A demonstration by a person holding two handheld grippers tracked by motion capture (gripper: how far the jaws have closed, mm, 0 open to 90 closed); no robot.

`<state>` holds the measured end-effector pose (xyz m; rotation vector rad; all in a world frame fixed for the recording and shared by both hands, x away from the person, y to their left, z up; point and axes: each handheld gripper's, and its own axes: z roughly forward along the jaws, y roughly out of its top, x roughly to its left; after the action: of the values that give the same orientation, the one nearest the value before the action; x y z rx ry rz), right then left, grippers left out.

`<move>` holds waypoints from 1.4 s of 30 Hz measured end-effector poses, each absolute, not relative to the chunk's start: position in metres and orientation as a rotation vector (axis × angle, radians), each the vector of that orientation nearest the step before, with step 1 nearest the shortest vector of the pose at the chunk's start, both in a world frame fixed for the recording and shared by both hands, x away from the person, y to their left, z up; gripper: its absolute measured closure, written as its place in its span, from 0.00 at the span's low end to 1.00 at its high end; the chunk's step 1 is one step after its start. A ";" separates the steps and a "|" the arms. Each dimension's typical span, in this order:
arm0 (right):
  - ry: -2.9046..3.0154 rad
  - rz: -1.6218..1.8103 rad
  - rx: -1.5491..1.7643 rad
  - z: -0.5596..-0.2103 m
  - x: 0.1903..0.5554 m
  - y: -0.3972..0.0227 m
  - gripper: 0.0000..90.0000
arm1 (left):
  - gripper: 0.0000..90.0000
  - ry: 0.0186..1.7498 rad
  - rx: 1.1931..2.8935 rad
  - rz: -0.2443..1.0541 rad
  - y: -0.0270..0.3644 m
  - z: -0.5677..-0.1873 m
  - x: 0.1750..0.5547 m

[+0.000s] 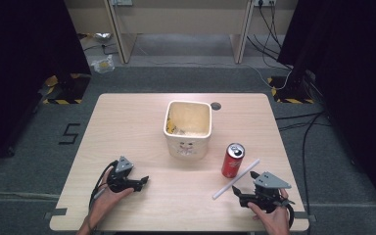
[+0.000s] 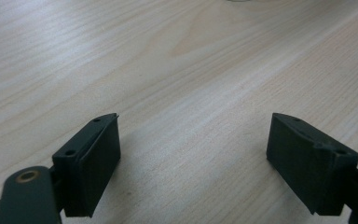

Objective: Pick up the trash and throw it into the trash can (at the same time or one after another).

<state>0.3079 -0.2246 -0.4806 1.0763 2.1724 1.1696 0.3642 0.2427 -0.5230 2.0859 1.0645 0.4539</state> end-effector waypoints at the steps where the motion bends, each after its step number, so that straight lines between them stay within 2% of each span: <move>1: 2.172 1.170 1.076 -0.481 0.308 -0.225 0.17 | 0.18 1.065 2.085 0.454 0.243 -0.523 0.364; 11: 2.114 1.201 1.080 -0.468 0.318 -0.220 0.17 | 0.18 1.065 2.086 0.457 0.242 -0.523 0.364; 42: 2.138 1.189 1.066 -0.462 0.344 -0.198 0.18 | 0.18 1.068 2.084 0.457 0.243 -0.523 0.364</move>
<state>0.3442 -0.1983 -0.4620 1.0655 2.1377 1.1892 0.3636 0.2426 -0.5230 2.0836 1.0682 0.4566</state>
